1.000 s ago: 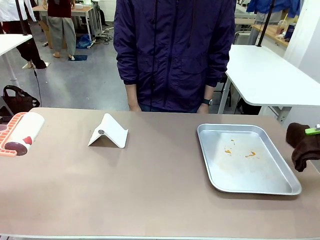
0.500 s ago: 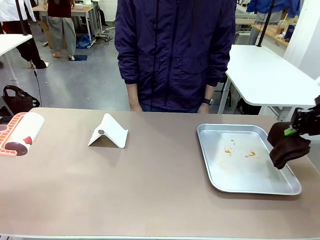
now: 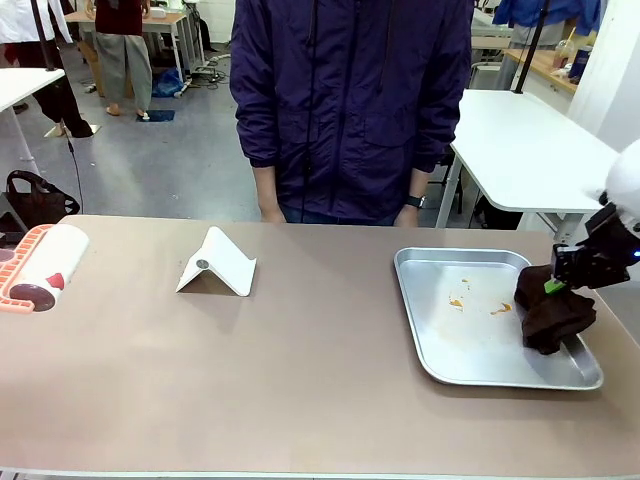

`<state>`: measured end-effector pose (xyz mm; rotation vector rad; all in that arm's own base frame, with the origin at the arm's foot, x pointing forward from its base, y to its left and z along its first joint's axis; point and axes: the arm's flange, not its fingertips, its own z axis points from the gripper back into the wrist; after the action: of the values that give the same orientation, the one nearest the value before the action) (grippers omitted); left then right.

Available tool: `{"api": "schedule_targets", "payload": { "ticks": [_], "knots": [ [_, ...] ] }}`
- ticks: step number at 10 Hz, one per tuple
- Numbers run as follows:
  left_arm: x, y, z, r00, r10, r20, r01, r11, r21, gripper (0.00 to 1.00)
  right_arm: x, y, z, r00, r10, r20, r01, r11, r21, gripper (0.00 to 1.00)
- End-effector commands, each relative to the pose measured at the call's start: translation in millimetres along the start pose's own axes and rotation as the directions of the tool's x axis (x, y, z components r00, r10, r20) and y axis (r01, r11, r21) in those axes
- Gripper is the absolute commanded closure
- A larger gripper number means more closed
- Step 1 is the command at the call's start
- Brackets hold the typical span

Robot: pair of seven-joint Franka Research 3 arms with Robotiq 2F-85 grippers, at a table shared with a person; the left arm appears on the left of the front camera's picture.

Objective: Clean the surface of the table.
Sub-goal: Clean the area not pointed to by the person.

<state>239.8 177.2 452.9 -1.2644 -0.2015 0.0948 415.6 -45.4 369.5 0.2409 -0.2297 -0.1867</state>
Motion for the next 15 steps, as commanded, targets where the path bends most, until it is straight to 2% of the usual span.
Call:
{"api": "schedule_targets", "payload": {
  "ticks": [1,3,6,8,12,15],
  "knots": [
    [0.8,-3.0,0.7,1.000,0.005,0.009,-0.005,1.000,-0.009,0.78,9.2,5.4,-19.3,0.999,-0.012,0.040,0.013,1.000,-0.024,0.89],
    [0.8,-3.0,0.7,1.000,0.005,0.009,-0.005,1.000,-0.009,0.78,11.1,10.5,-39.9,1.000,0.009,0.029,-0.010,1.000,0.011,0.89],
    [0.8,-3.0,0.7,1.000,0.005,0.009,-0.005,1.000,-0.009,0.78,11.0,20.2,-69.5,0.999,0.036,-0.033,-0.035,0.998,0.044,0.89],
    [0.8,-3.0,0.7,1.000,0.005,0.009,-0.005,1.000,-0.009,0.78,10.7,31.2,-76.5,0.996,0.060,-0.066,-0.053,0.993,0.109,0.89],
    [0.8,-3.0,0.7,1.000,0.005,0.009,-0.005,1.000,-0.009,0.78,10.6,58.8,-83.6,0.989,0.125,-0.079,-0.108,0.975,0.193,0.89],
    [0.8,-3.0,0.7,1.000,0.005,0.009,-0.005,1.000,-0.009,0.78,6.4,94.2,-96.9,0.968,0.231,-0.099,-0.203,0.950,0.237,0.89]
  ]
}}
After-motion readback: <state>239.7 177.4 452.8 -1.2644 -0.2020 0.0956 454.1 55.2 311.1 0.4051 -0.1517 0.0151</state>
